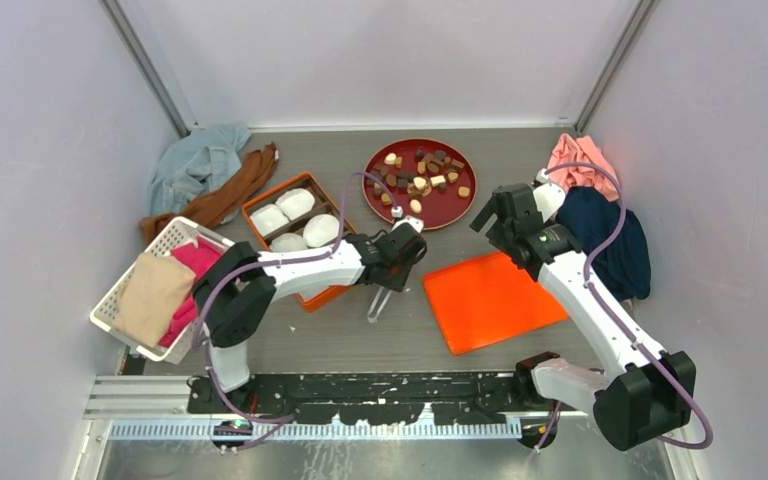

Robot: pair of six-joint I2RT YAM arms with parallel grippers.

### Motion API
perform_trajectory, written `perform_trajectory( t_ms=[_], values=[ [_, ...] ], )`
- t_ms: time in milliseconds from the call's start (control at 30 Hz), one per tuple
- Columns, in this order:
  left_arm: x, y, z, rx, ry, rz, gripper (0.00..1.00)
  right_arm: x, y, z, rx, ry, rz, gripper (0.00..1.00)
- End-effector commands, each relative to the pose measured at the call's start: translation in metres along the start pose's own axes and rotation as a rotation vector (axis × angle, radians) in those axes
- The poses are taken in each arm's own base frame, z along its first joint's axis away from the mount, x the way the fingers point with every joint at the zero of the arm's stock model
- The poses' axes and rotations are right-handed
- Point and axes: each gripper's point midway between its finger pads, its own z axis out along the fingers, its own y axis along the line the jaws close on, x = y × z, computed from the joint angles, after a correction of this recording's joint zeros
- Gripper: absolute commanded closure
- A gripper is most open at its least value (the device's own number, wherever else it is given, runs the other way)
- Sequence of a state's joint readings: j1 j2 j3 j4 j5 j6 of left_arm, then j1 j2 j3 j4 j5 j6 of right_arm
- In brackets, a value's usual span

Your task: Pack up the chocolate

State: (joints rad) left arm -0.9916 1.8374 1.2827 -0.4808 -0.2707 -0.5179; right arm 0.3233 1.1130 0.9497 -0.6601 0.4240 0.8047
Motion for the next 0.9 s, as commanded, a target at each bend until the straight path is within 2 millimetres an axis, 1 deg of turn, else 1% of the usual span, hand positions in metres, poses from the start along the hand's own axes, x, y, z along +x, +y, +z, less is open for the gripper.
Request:
perform_trajectory(
  t_ms=[0,67,133,267,333,567,700,767,867],
  values=[
    [-0.012,-0.001,0.018,-0.001,-0.079,-0.003,0.61,-0.007,0.001,-0.002,-0.011,-0.029,0.025,0.05],
    [-0.006,0.0,0.023,-0.002,-0.071,0.019,0.58,-0.007,0.001,-0.002,-0.011,-0.027,0.026,0.05],
    [-0.003,0.002,0.025,-0.005,-0.067,0.028,0.53,-0.006,0.001,-0.001,-0.011,-0.025,0.027,0.05],
    [-0.003,0.005,0.024,-0.021,-0.071,0.023,0.34,-0.004,0.002,0.0,-0.014,-0.02,0.028,0.05],
    [-0.002,0.005,0.025,-0.022,-0.066,0.015,0.3,-0.003,0.003,0.001,-0.016,-0.014,0.029,0.05],
    [0.013,0.005,0.03,-0.025,-0.033,-0.018,0.27,-0.002,0.005,0.003,-0.021,-0.008,0.03,0.05],
    [0.014,0.004,0.027,-0.012,-0.045,-0.032,0.28,-0.001,0.005,0.003,-0.02,-0.005,0.027,0.05],
    [0.019,0.007,0.023,-0.034,-0.002,-0.018,0.28,-0.001,0.005,0.003,-0.021,-0.004,0.028,0.05],
    [0.024,0.012,0.025,-0.065,0.026,-0.014,0.31,0.0,0.006,0.004,-0.025,0.0,0.032,0.05]
  ],
)
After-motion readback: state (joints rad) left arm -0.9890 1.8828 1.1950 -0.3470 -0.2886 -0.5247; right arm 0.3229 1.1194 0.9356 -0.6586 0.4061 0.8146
